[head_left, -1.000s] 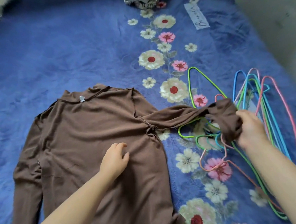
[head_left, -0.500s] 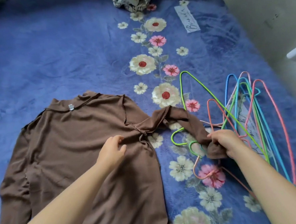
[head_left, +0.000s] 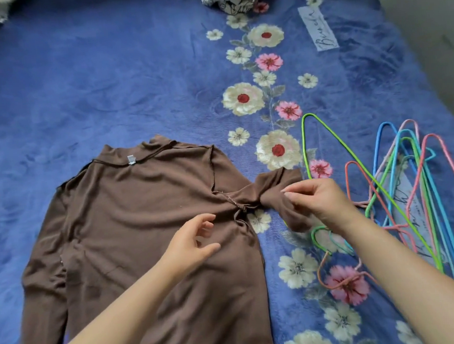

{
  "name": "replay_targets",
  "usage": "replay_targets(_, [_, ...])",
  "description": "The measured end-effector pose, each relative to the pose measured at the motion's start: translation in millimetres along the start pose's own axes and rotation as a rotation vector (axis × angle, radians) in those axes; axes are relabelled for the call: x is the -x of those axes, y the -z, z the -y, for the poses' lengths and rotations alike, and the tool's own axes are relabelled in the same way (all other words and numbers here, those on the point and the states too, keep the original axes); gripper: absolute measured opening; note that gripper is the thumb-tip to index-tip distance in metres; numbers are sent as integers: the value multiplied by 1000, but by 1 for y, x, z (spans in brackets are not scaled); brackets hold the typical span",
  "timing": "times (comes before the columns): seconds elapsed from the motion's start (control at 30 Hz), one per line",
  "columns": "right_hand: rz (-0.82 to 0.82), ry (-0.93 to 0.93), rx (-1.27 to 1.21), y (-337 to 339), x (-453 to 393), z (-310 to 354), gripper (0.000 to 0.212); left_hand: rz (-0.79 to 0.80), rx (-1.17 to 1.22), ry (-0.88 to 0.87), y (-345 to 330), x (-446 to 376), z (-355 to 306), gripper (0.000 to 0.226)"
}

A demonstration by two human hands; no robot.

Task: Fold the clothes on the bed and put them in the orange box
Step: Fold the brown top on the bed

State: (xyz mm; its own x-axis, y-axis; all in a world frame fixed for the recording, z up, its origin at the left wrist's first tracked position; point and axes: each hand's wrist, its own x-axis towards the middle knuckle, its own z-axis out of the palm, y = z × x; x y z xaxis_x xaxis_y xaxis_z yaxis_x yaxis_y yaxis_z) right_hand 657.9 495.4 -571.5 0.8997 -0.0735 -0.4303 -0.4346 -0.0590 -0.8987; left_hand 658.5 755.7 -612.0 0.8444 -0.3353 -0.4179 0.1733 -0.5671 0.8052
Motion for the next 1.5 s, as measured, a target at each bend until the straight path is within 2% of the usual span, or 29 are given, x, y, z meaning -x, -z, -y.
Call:
replay_targets(0.13, [53, 36, 92, -46, -7, 2, 25, 88, 66, 97, 4, 9, 8, 61])
replay_targets(0.2, [108, -67, 13, -64, -10, 4, 23, 136, 193, 165, 8, 13, 17, 76])
replay_targets(0.27, [239, -194, -74, -87, -10, 8, 19, 207, 349, 240, 14, 17, 32, 88])
replay_targets(0.3, [310, -232, -84, -97, -9, 9, 19, 215, 414, 263, 16, 20, 39, 83])
replay_targets(0.33, [380, -251, -79, -107, -8, 10, 20, 173, 478, 273, 18, 23, 44, 65])
replay_targets(0.4, [444, -274, -67, -120, -8, 11, 26, -16, 564, 317, 25, 25, 54, 14])
replay_targets(0.47, [323, -212, 36, -120, -14, 6, 30, -189, 503, 367, 33, 22, 71, 22])
replay_targets(0.57, [-143, 95, 540, -93, -37, -11, 31, -352, 581, 403, 54, 20, 85, 21])
replay_targets(0.6, [-231, 123, 677, -82, -45, -15, 41, -381, 593, 368, 61, 20, 86, 26])
replay_targets(0.63, [-230, 98, 770, -72, -52, -19, 54, -392, 543, 314, 68, 20, 86, 30])
replay_targets(0.7, [-43, 4, 935, -59, -67, -29, 77, -431, 238, 179, 78, 23, 86, 30])
replay_targets(0.77, [160, -6, 1068, -55, -79, -38, 89, -576, -142, 38, 94, 21, 88, 23])
replay_targets(0.8, [243, 19, 1114, -54, -82, -40, 92, -625, -259, -37, 103, 19, 89, 15])
replay_targets(0.87, [394, 75, 1184, -59, -88, -39, 96, -685, -303, -84, 127, 14, 93, 7])
replay_targets(0.9, [452, 72, 1189, -62, -88, -38, 99, -709, -202, -66, 138, 11, 93, 7])
replay_targets(0.97, [517, 58, 1194, -67, -87, -39, 104, -702, 223, -6, 158, 7, 82, 11])
replay_targets(1.0, [500, 78, 1223, -69, -85, -40, 101, -682, 472, 38, 166, 6, 76, 16])
replay_targets(1.03, [438, 129, 1244, -70, -85, -43, 90, -709, 621, 101, 173, 4, 78, 22])
replay_targets(1.07, [331, 201, 1222, -71, -87, -46, 74, -746, 666, 158, 179, 3, 81, 26])
replay_targets(1.1, [205, 228, 1133, -73, -88, -43, 56, -807, 616, 201, 185, 1, 87, 25])
replay_targets(1.17, [26, 127, 836, -82, -91, -26, 28, -911, 483, 253, 193, 1, 97, 21])
replay_targets(1.23, [2, 46, 543, -85, -100, -4, 16, -935, 390, 265, 199, 1, 103, 17])
replay_targets(1.3, [50, 6, 363, -86, -106, 25, 17, -896, 230, 283, 206, 1, 107, 14])
replay_targets(1.33, [94, -34, 354, -85, -107, 40, 21, -873, 150, 286, 210, 1, 107, 13])
replay_targets(1.4, [190, -138, 491, -83, -112, 62, 20, -791, -29, 318, 218, -5, 111, 15])
replay_targets(1.5, [315, -229, 970, -81, -128, 72, 23, -639, -329, 423, 226, -15, 120, 22])
